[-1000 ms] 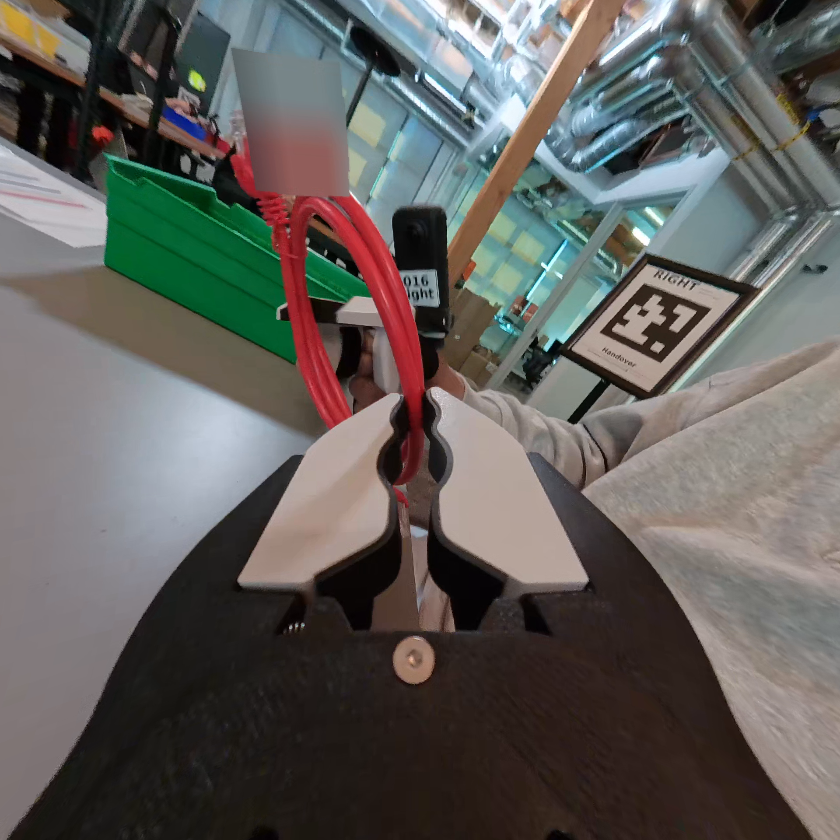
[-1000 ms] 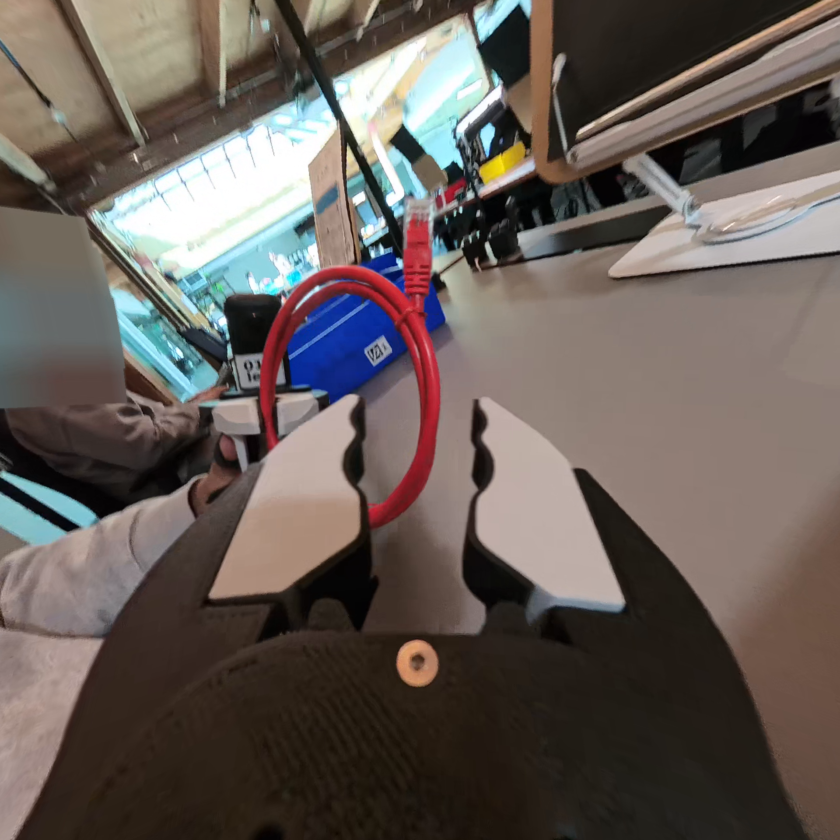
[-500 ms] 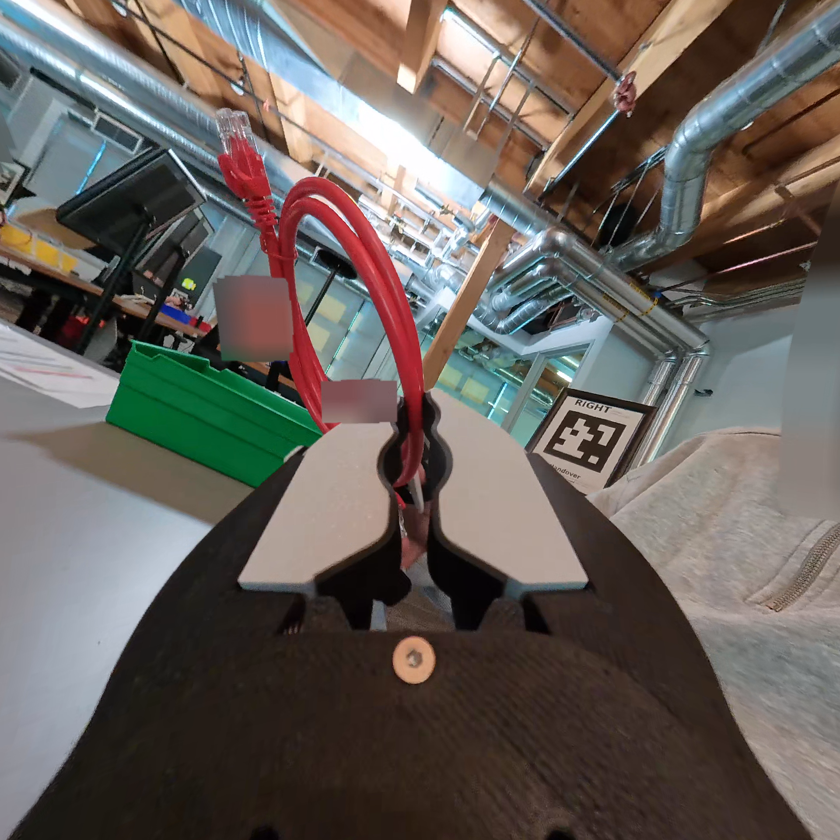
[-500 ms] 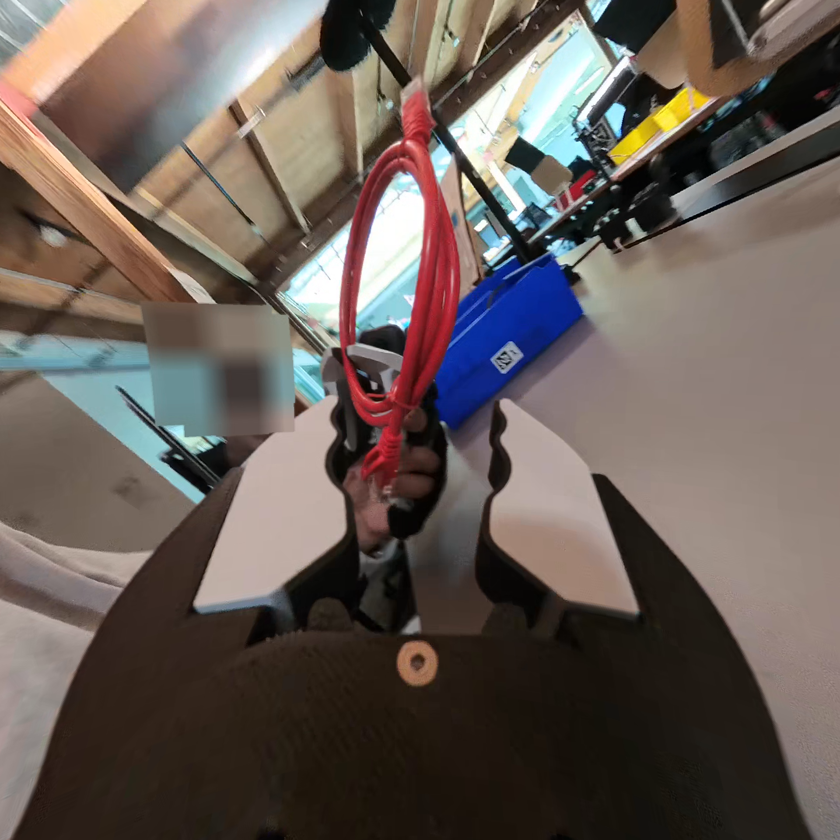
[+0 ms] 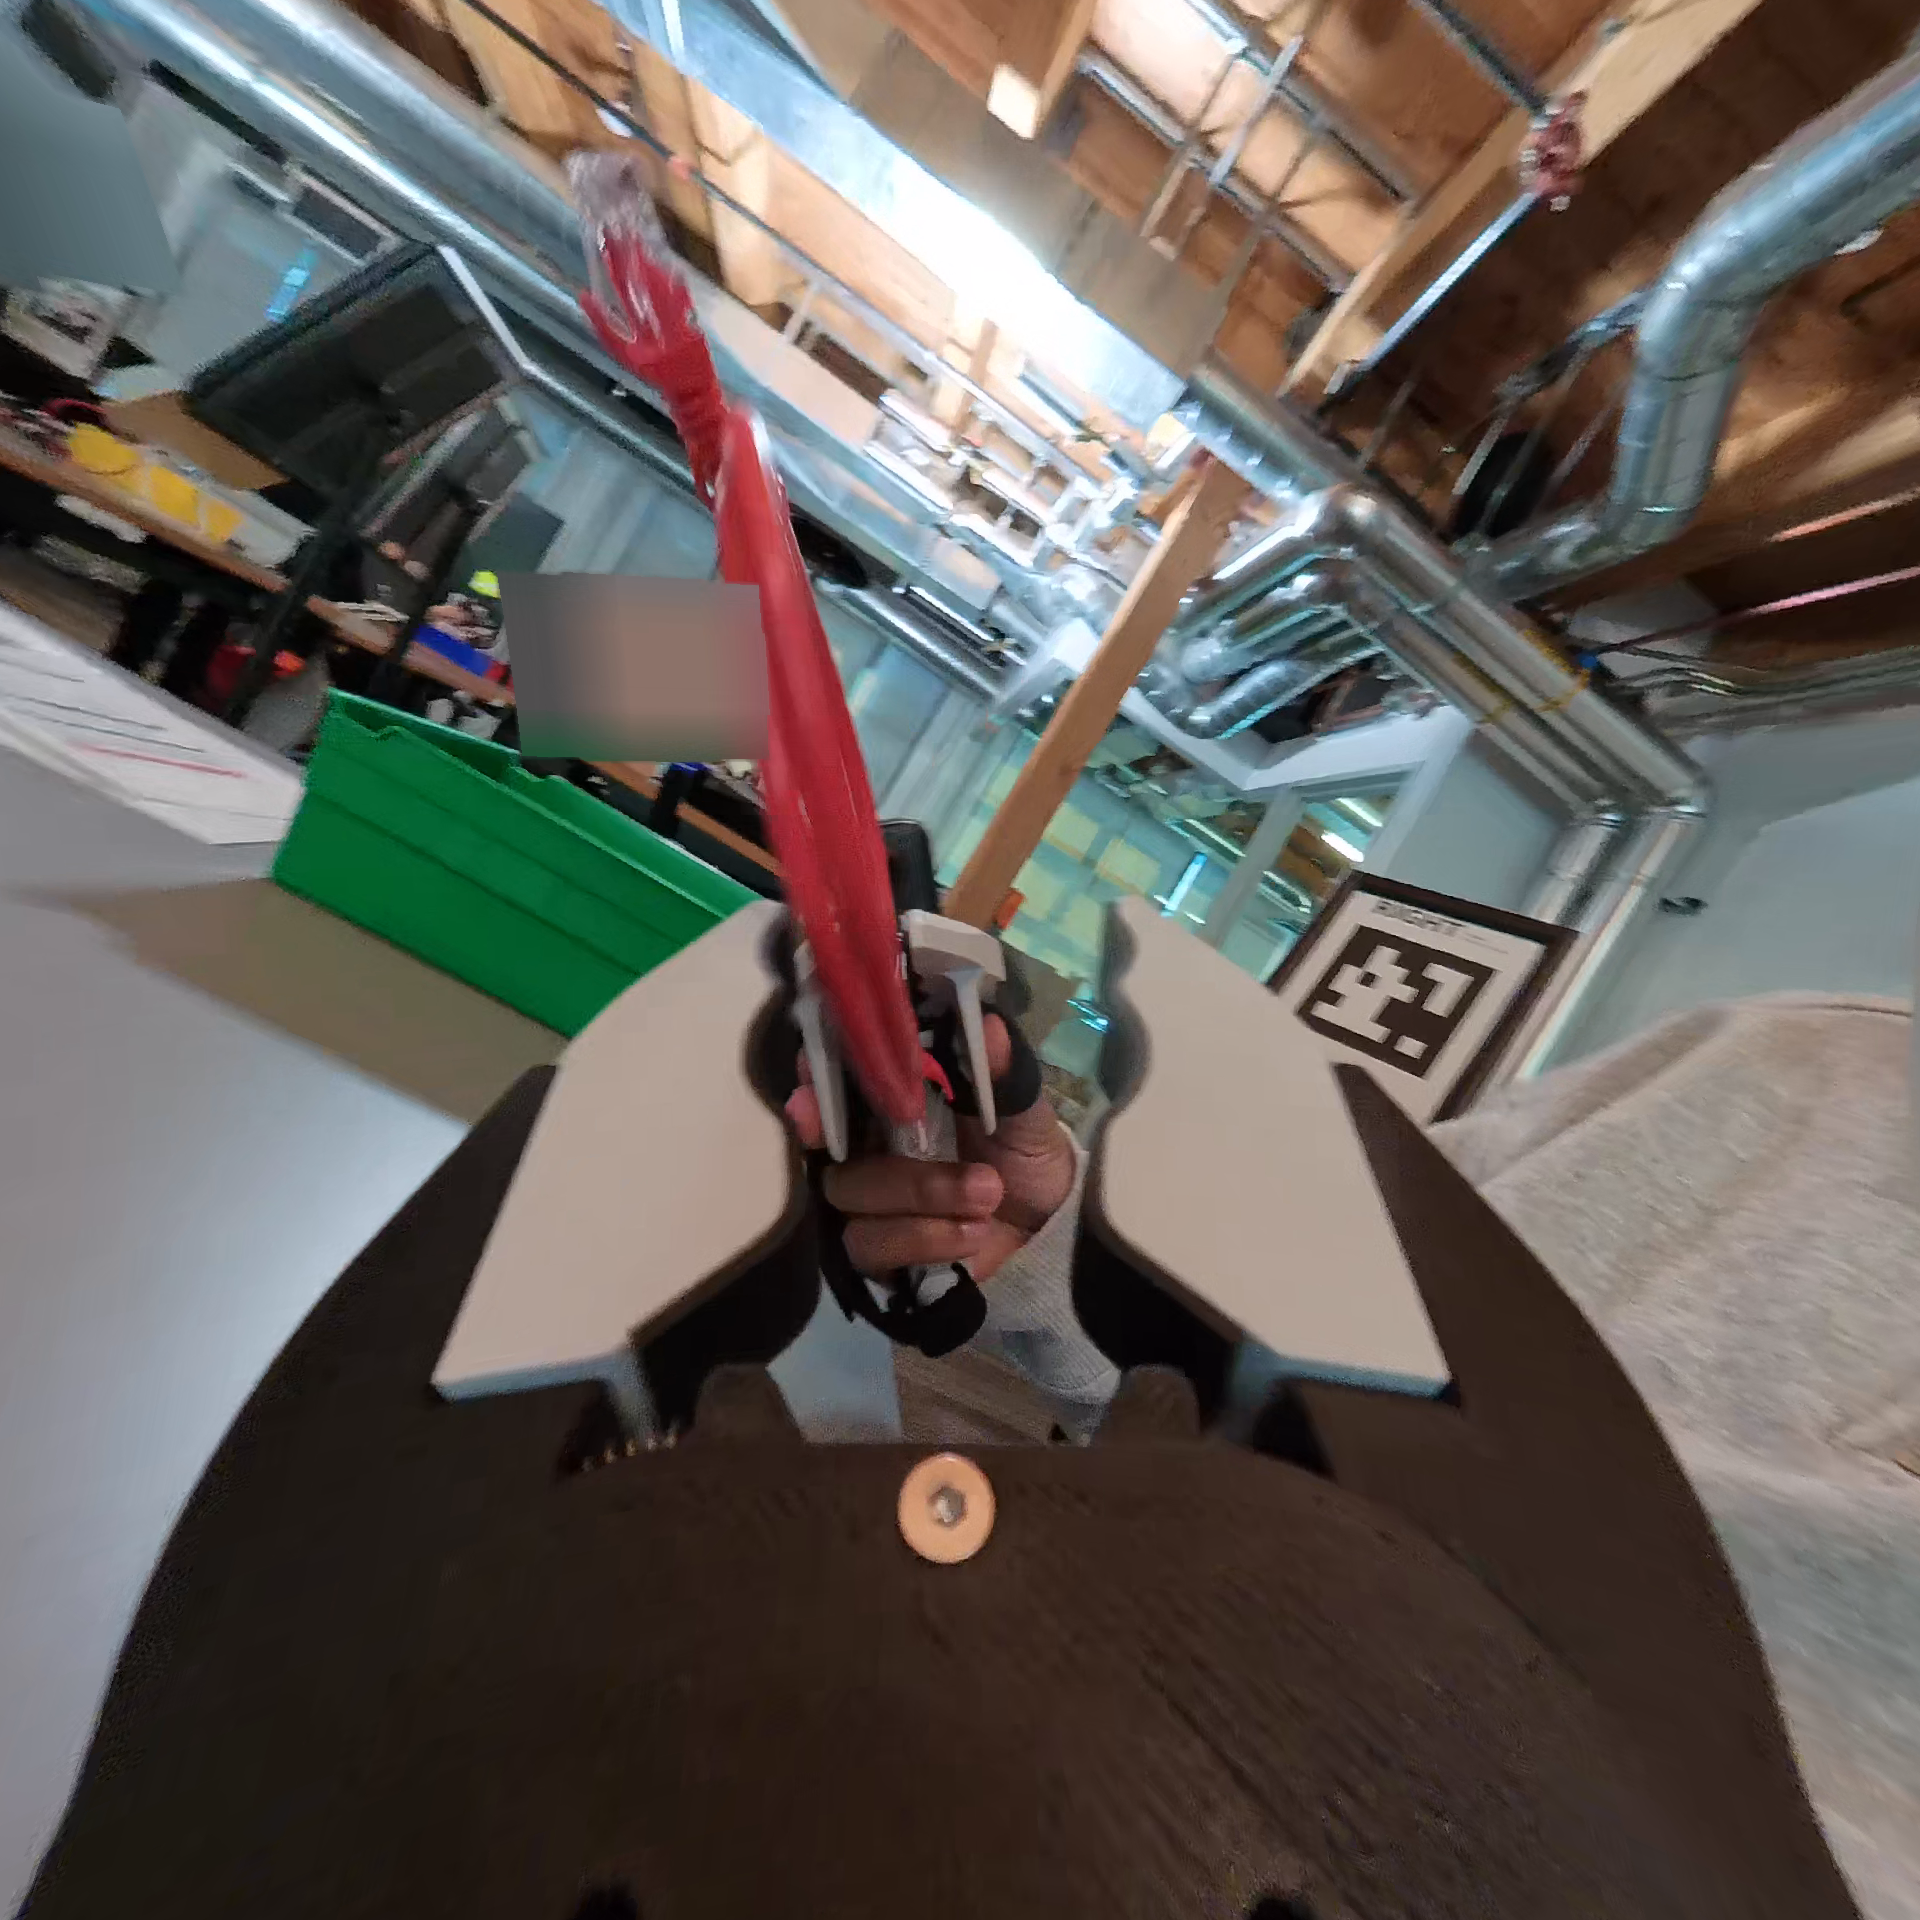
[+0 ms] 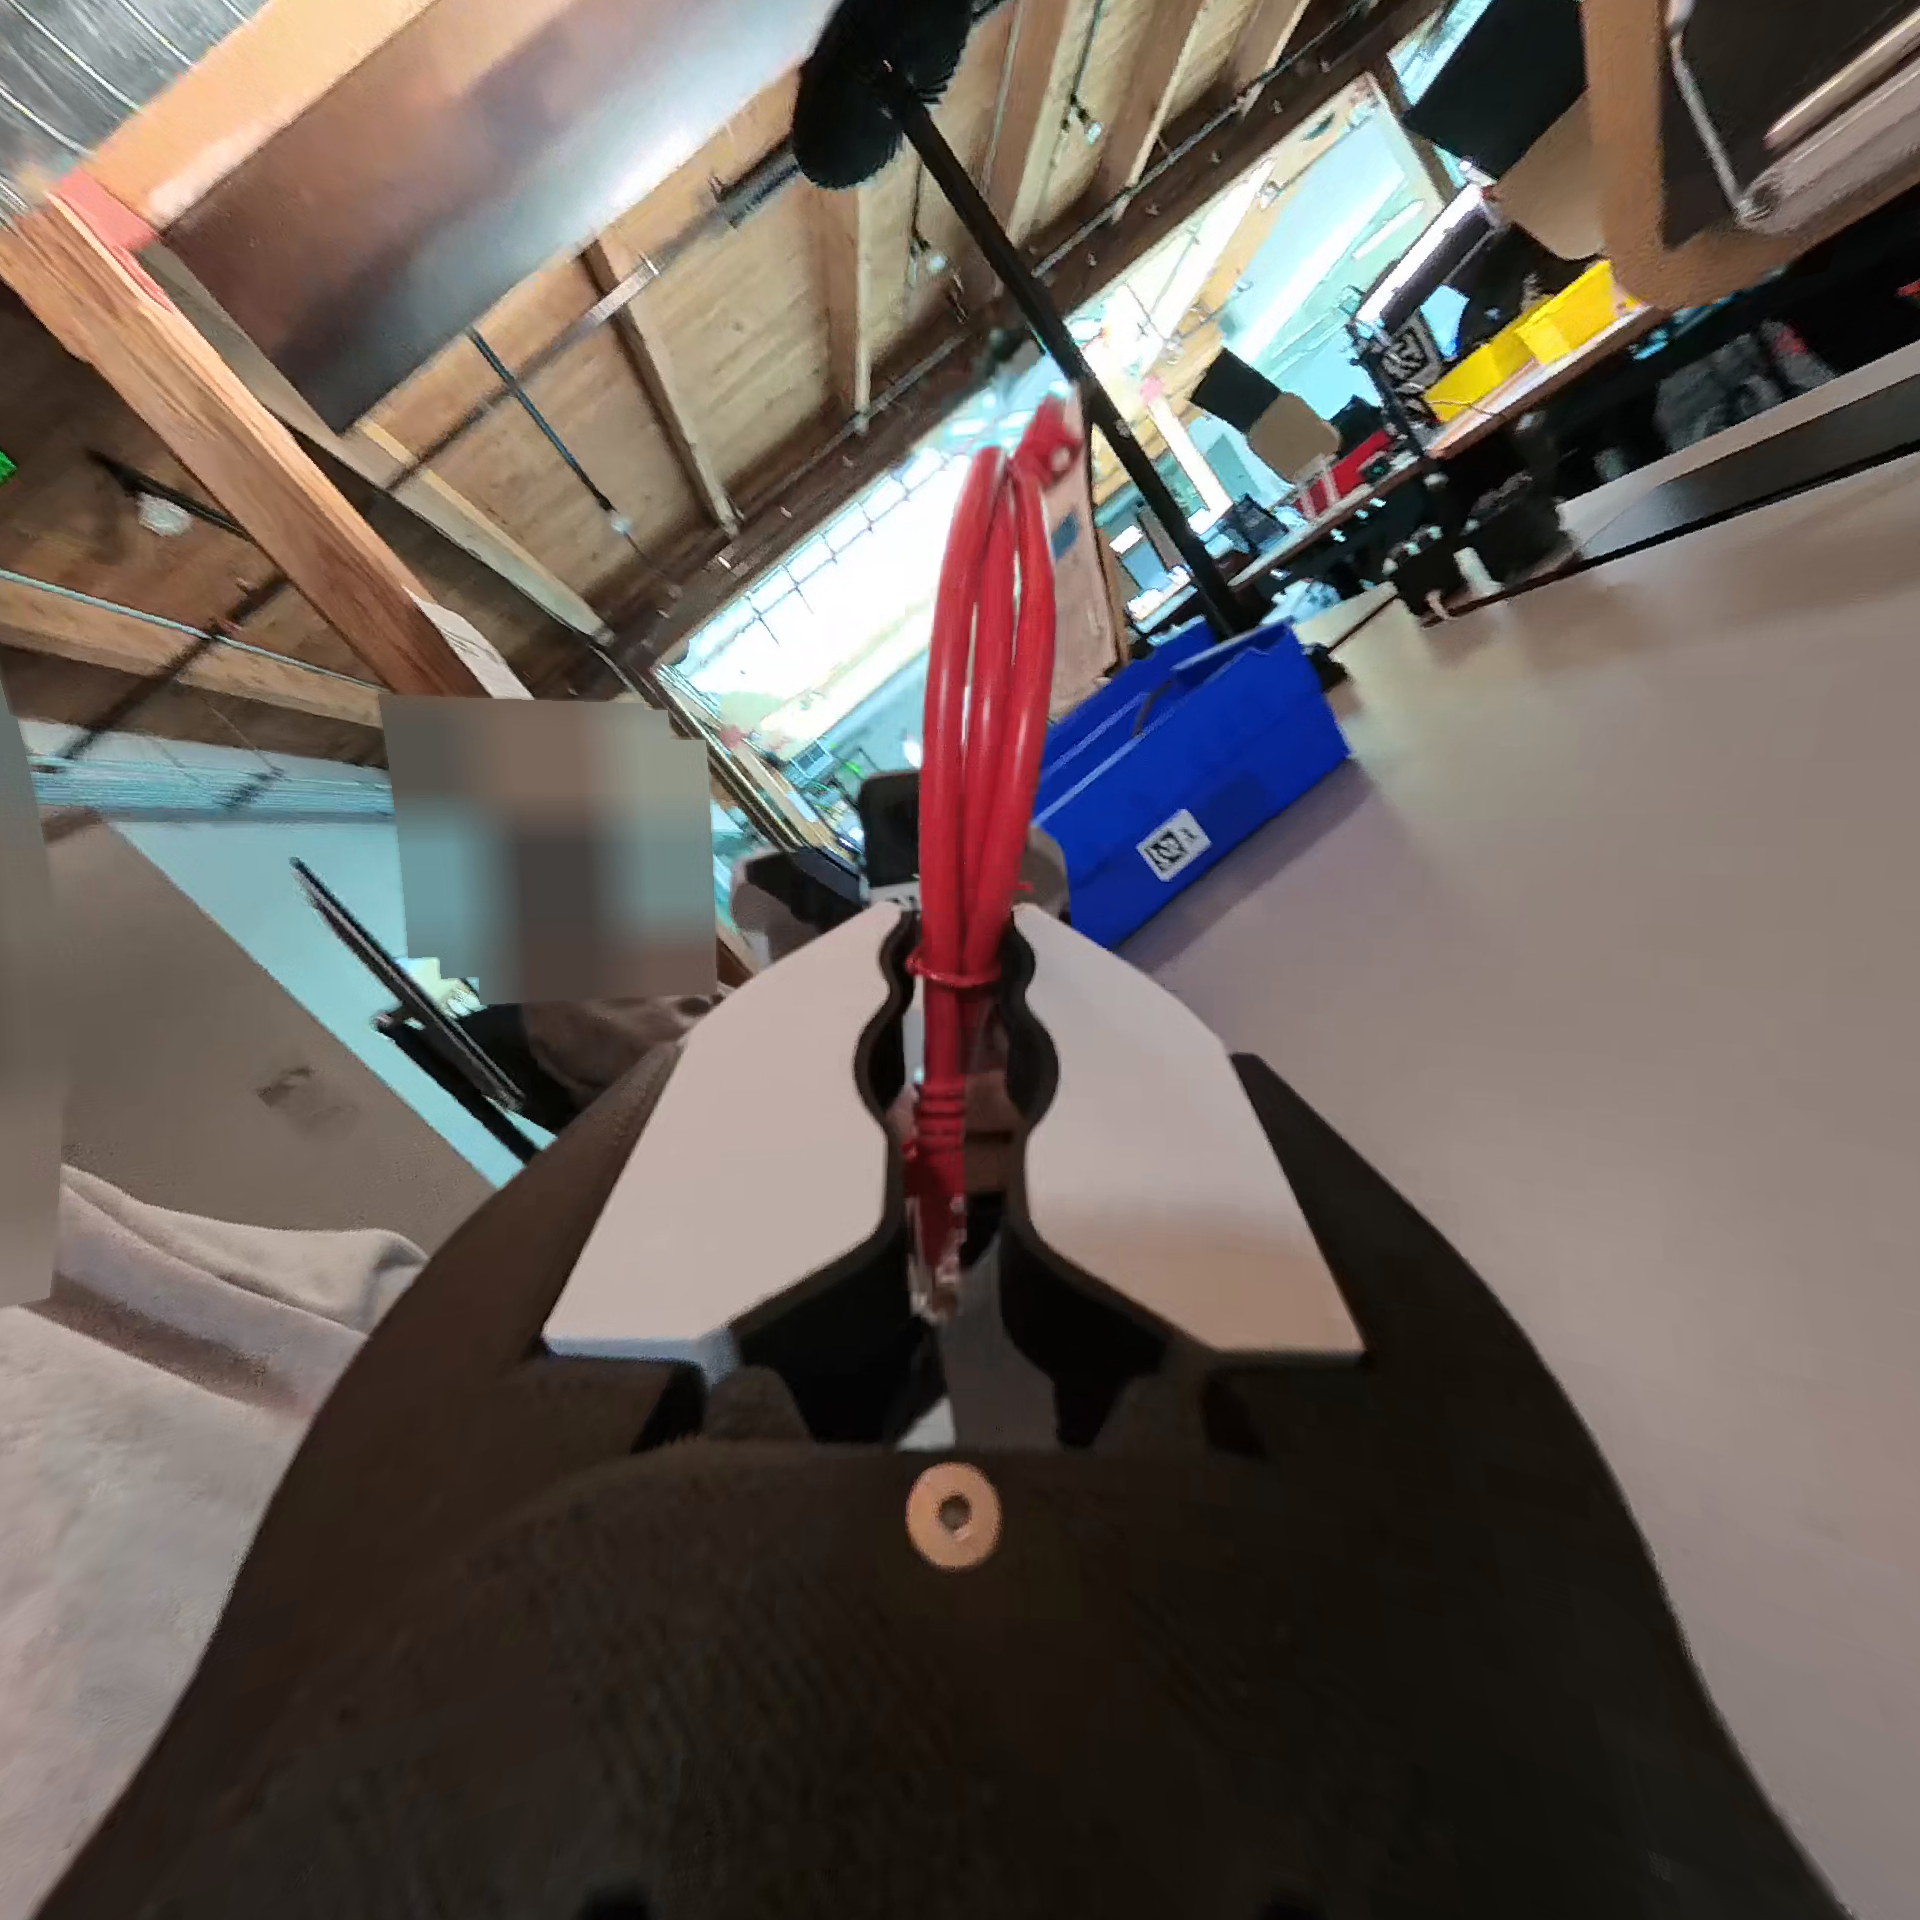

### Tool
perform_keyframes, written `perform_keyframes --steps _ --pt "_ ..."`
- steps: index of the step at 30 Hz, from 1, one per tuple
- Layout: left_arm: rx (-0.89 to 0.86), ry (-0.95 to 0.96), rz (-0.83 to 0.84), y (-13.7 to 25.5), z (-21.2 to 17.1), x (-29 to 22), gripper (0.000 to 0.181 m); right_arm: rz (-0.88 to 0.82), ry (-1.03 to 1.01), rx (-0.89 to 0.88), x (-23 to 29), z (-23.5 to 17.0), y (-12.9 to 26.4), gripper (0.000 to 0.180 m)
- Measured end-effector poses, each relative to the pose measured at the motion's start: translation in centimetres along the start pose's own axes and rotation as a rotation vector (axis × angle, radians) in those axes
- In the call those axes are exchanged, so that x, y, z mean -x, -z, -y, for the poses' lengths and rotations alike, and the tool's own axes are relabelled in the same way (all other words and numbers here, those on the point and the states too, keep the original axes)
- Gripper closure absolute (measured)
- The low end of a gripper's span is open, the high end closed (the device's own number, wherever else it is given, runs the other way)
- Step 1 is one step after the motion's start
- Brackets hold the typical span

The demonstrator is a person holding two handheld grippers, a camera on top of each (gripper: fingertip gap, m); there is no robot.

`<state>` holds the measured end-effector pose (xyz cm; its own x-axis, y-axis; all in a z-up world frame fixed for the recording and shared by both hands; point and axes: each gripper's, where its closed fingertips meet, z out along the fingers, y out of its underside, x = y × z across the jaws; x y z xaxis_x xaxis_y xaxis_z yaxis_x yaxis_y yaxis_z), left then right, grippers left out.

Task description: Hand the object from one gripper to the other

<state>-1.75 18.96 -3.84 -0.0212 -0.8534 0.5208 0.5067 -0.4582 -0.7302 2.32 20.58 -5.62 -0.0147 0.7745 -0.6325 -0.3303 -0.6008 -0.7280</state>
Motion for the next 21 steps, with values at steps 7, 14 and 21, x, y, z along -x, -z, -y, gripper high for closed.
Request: perform_keyframes --steps 7,14,21 --pt "-0.106 -0.043 0.193 2.1 2.8 2.6 0.093 -0.118 0.182 0.112 -1.2 0.4 1.0 0.165" --pt "0.021 -0.604 0.645 5.0 4.9 4.6 0.099 -0.227 0.291 0.226 -2.7 -0.1 1.7 0.165" --pt "0.428 -1.21 0.872 4.3 1.5 6.4 0.114 -0.258 0.431 0.376 -2.4 -2.6 0.8 0.164"
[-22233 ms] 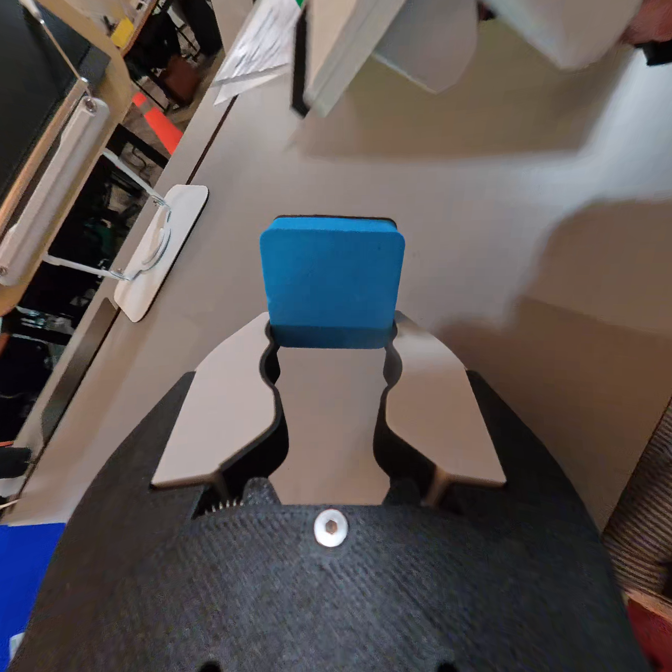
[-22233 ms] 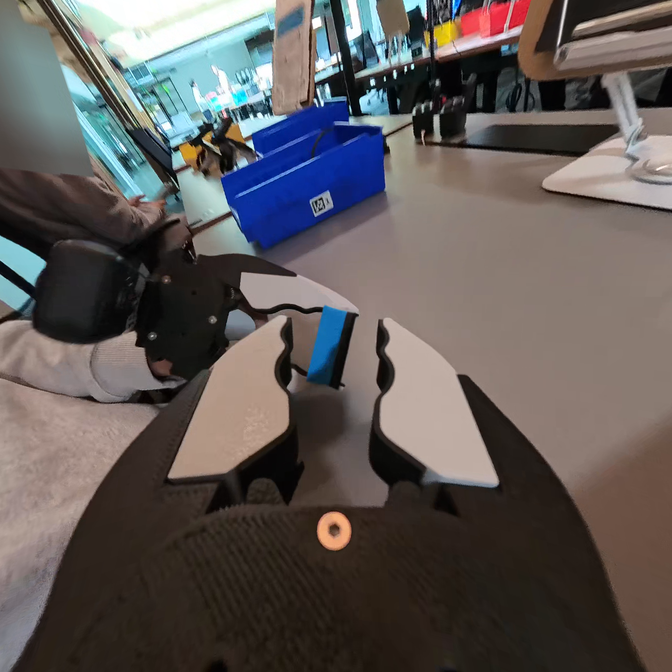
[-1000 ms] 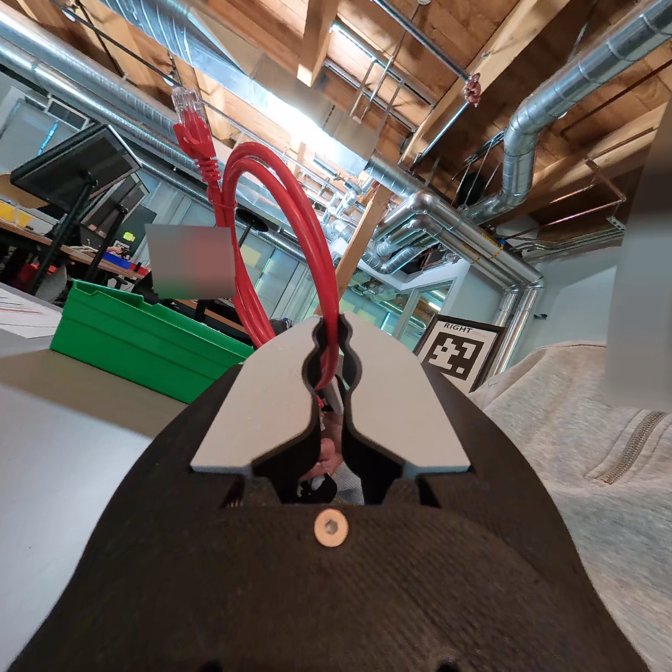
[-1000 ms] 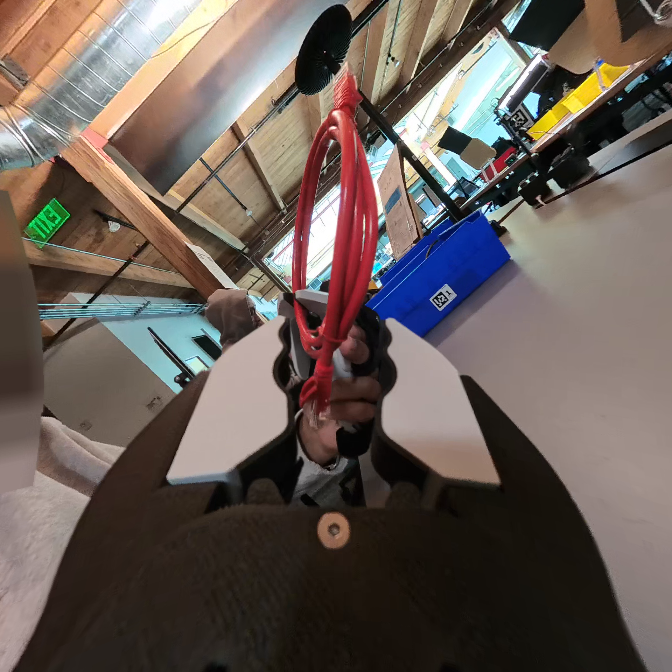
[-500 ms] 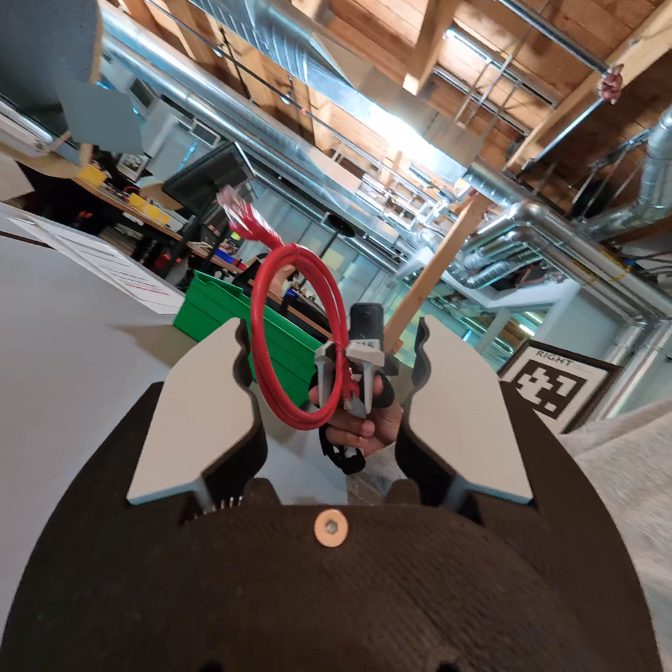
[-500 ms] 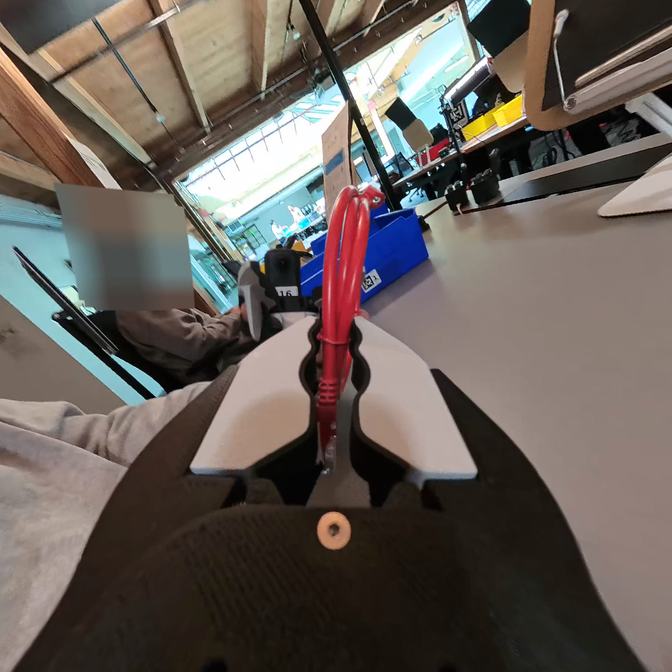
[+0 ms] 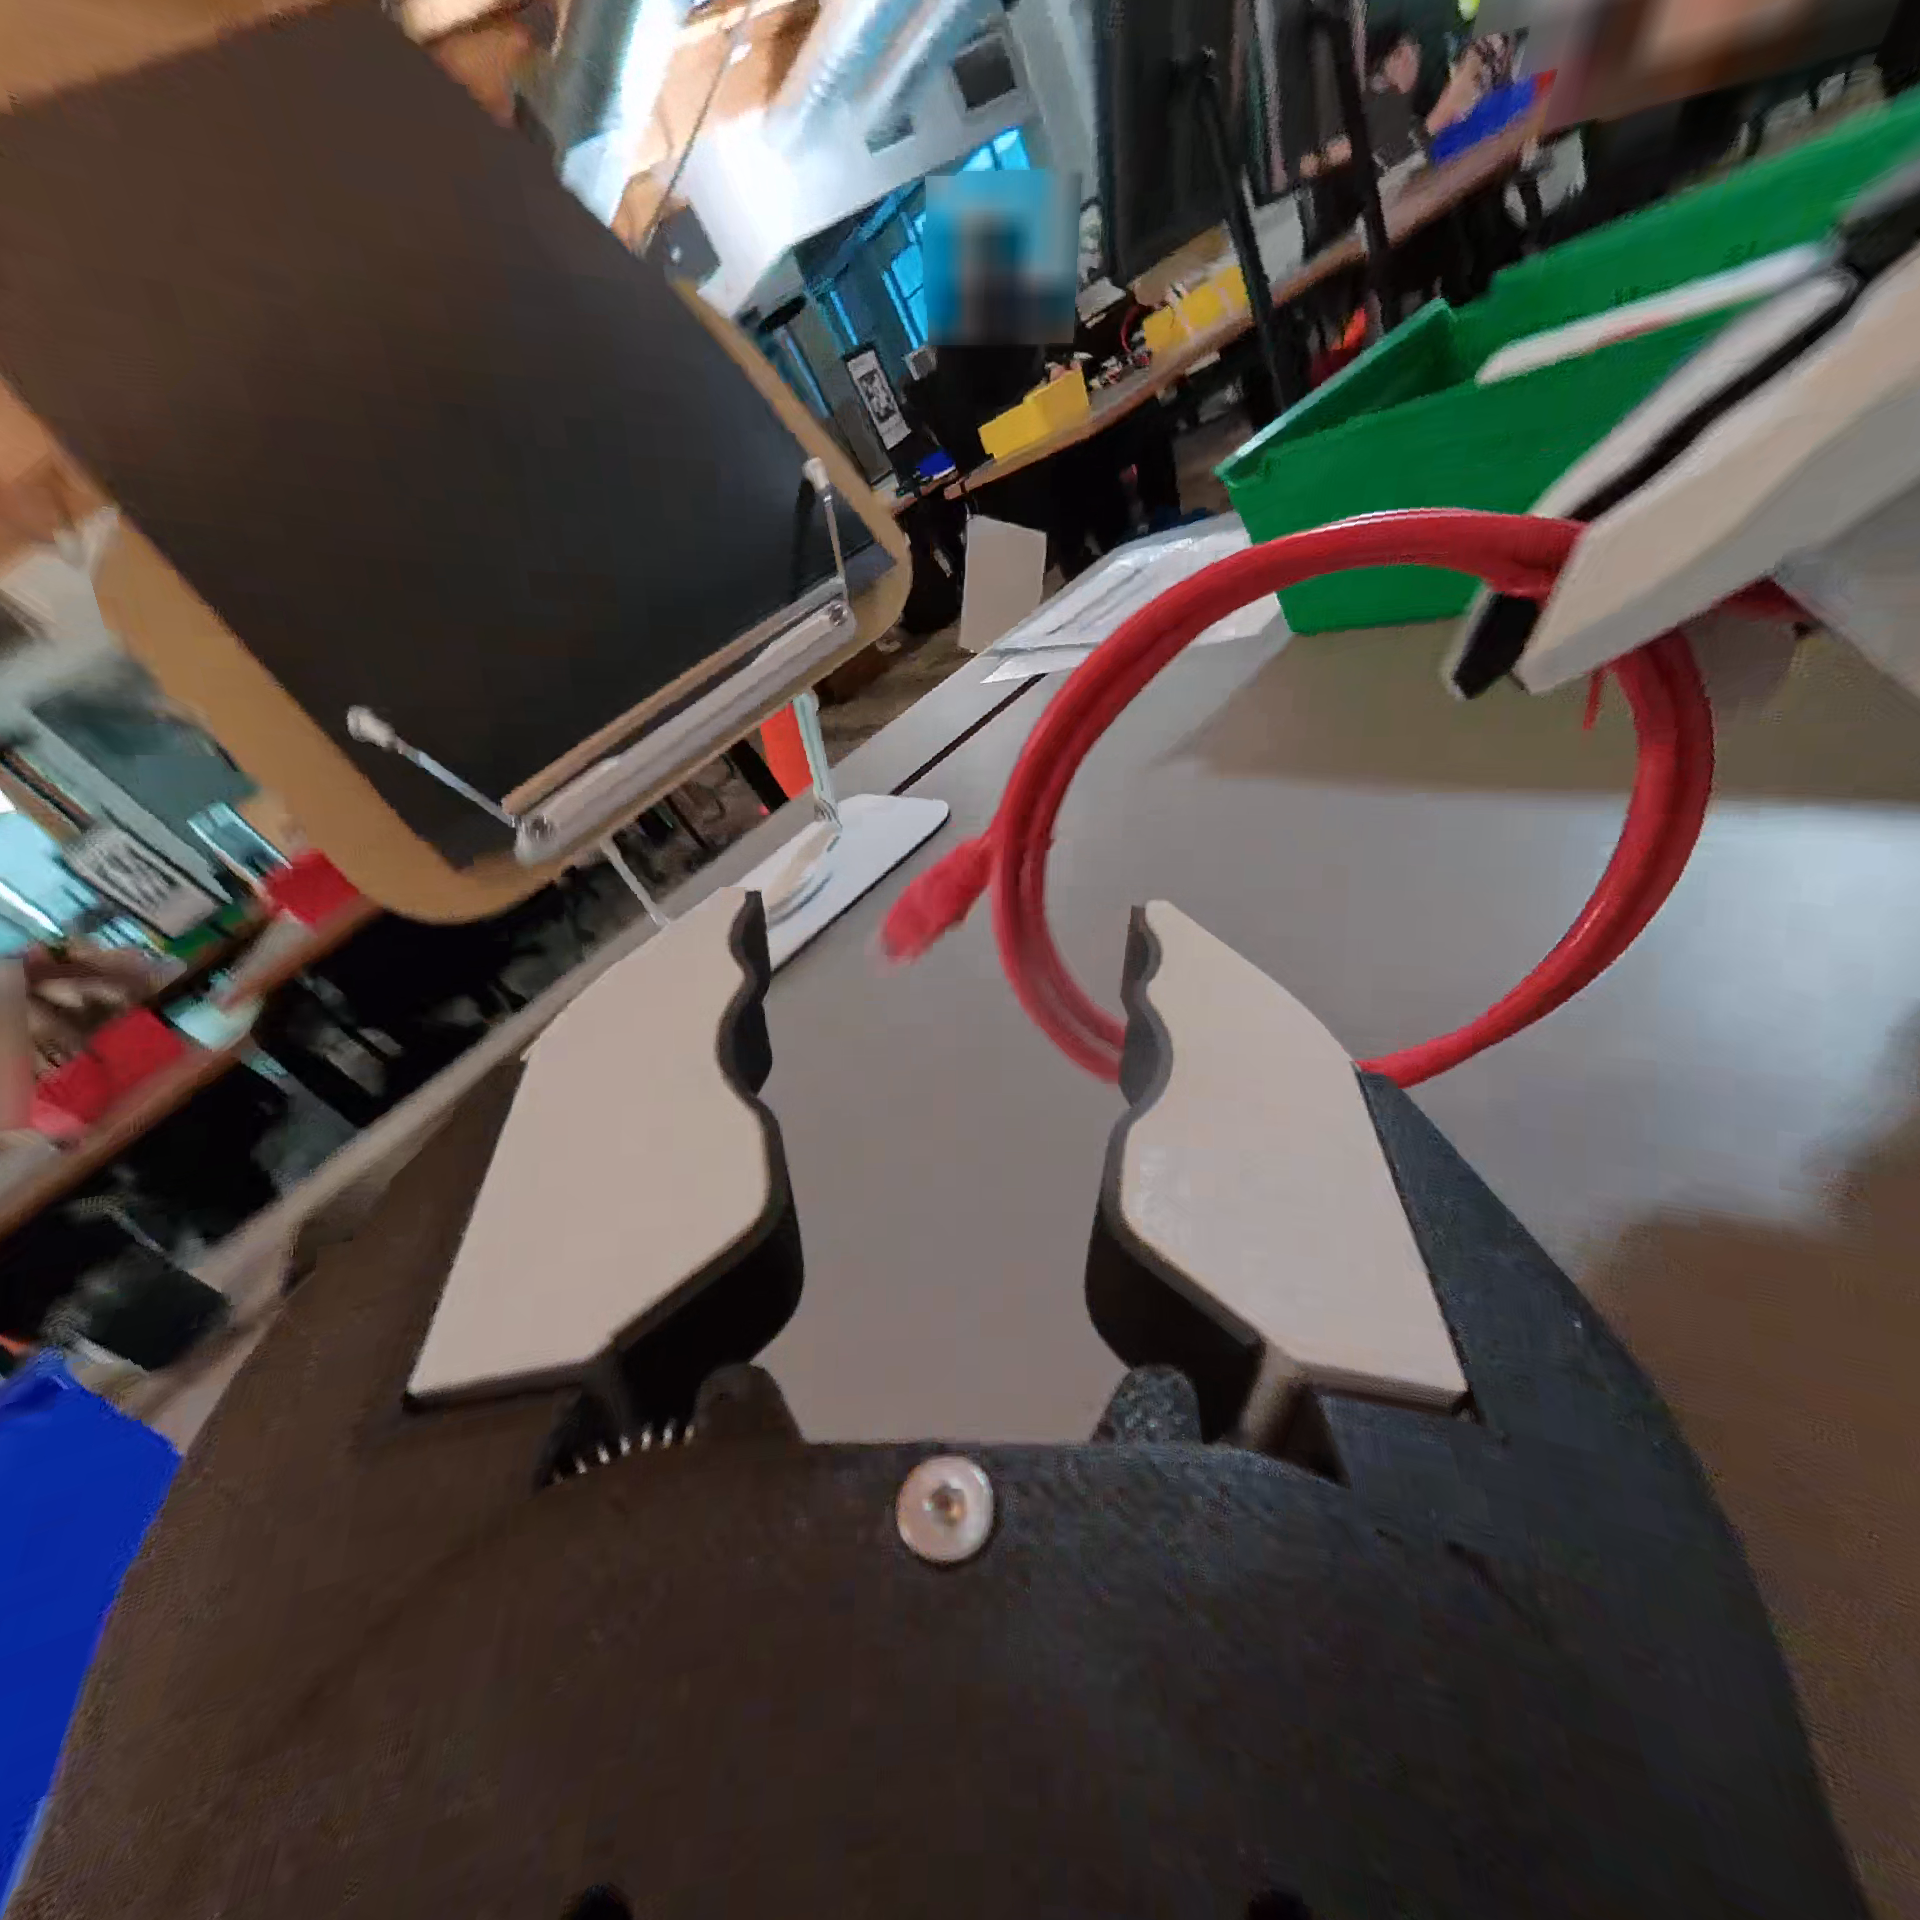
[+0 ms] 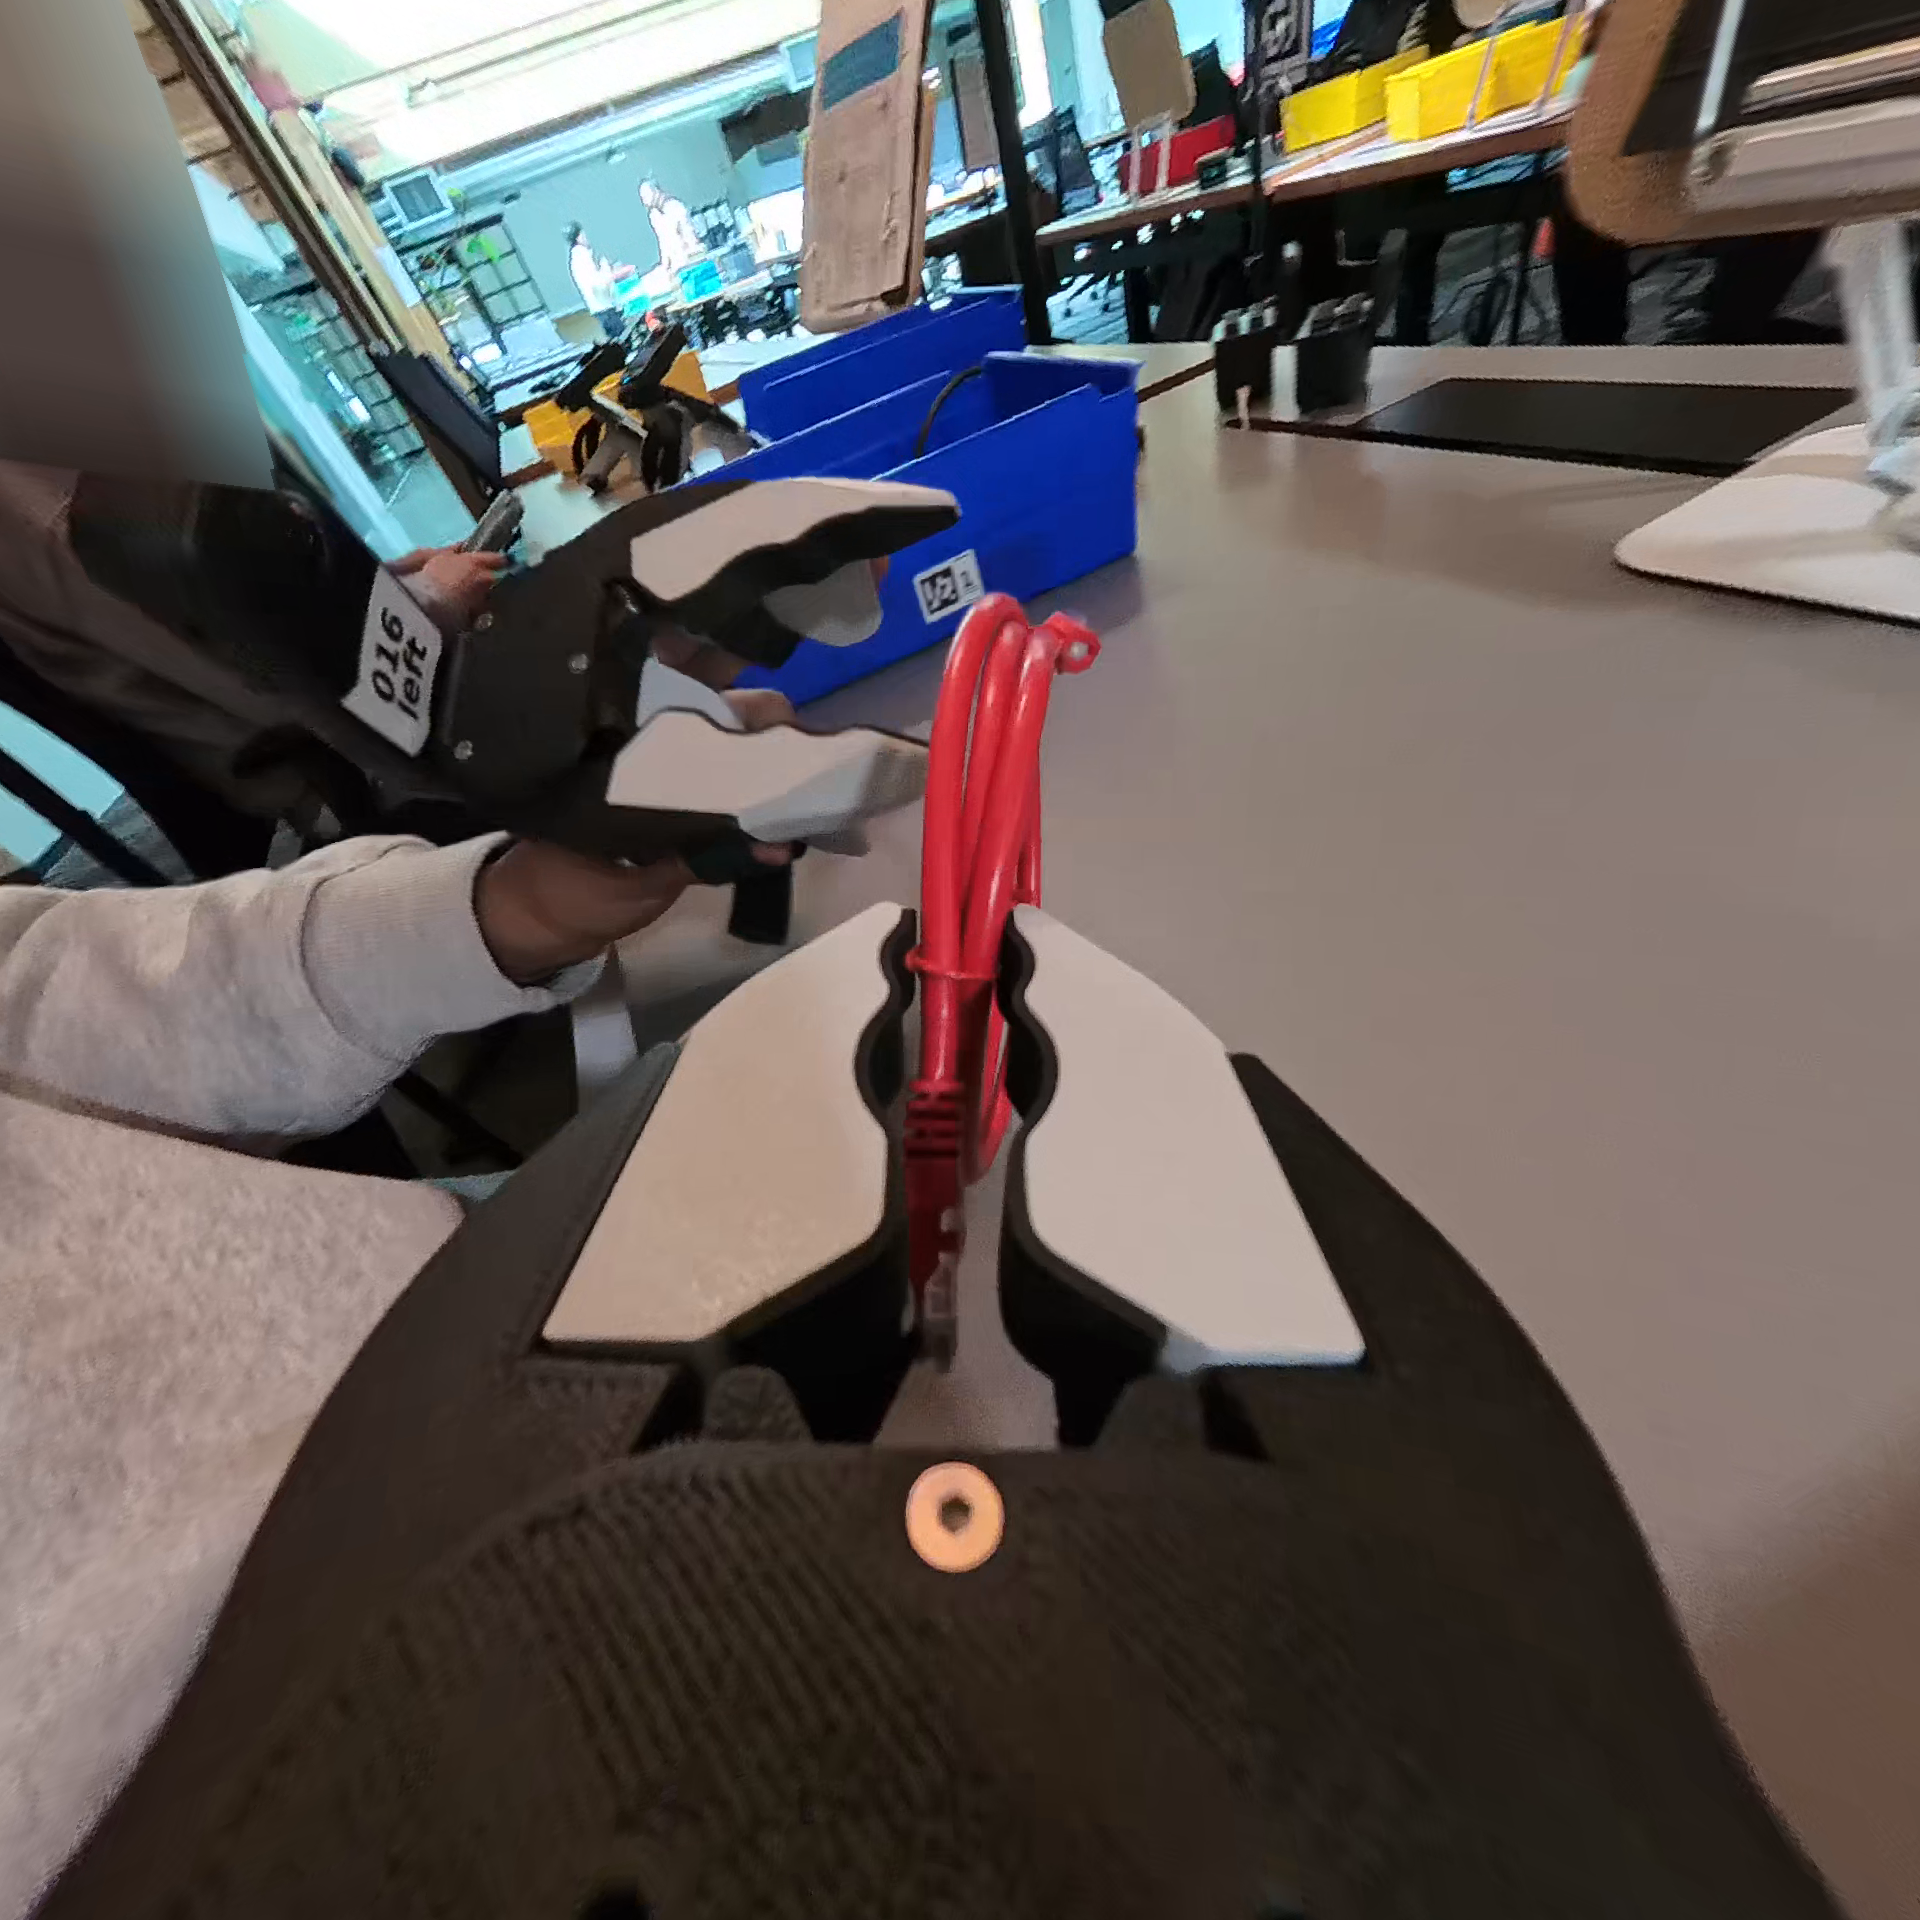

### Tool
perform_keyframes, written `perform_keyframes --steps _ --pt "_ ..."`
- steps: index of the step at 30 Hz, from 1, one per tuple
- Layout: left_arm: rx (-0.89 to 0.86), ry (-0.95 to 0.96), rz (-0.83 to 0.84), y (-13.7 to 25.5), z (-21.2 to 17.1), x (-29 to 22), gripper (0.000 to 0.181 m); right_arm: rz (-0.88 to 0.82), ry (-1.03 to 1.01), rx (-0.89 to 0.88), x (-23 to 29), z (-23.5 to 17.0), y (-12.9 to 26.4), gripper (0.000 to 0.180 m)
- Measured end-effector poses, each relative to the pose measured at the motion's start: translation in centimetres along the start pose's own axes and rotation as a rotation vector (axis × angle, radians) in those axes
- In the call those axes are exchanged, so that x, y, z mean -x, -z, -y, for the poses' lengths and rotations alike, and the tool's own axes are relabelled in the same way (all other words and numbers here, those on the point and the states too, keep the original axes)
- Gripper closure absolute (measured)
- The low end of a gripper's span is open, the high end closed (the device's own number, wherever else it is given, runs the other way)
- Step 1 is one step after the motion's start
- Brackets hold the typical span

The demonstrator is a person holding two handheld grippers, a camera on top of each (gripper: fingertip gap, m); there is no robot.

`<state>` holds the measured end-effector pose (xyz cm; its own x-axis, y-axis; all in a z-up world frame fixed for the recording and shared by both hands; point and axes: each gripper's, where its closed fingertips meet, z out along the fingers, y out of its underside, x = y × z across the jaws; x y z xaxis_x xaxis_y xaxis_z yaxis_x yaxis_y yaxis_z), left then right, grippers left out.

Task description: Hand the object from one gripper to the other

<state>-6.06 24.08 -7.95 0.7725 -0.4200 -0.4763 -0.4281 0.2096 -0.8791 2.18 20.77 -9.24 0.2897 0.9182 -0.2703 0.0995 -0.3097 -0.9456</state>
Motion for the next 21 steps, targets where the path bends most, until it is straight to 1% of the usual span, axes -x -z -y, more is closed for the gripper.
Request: perform_keyframes --steps 2,4,5,6,7,11,15,18,21 --pt "-0.005 -0.134 -0.005 -0.1 0.4 -1.4 0.117 0.03 0.009 0.018 0.9 -0.4 -0.5 0.164" --pt "0.02 -0.237 -0.005 -0.2 0.2 -2.4 0.128 0.056 0.016 0.026 1.7 -0.6 -0.9 0.165" --pt "0.051 -0.271 0.011 -0.3 -0.2 -2.4 0.154 0.067 0.02 0.029 1.9 -0.6 -1.0 0.165" --pt "0.073 -0.291 0.024 -0.3 -0.4 -2.3 0.167 0.072 0.024 0.031 2.1 -0.7 -1.0 0.165" --pt "0.075 -0.289 0.027 -0.3 -0.4 -2.3 0.168 0.072 0.029 0.033 2.2 -0.8 -1.1 0.165" --pt "0.08 -0.187 -0.009 -0.3 -0.2 -2.3 0.167 0.098 0.031 -0.014 2.3 -0.4 -0.9 0.162" --pt "0.102 -0.125 -0.025 -0.3 -0.7 -2.0 0.168 0.102 0.022 -0.104 2.0 0.8 -0.5 0.136" --pt "0.08 0.026 -0.041 -0.2 -0.5 -1.3 0.168 0.099 -0.006 -0.213 1.5 2.3 0.4 0.127" --pt "0.054 0.228 -0.068 0.0 -0.7 -0.3 0.169 0.095 -0.072 -0.338 0.7 4.0 1.9 0.124"
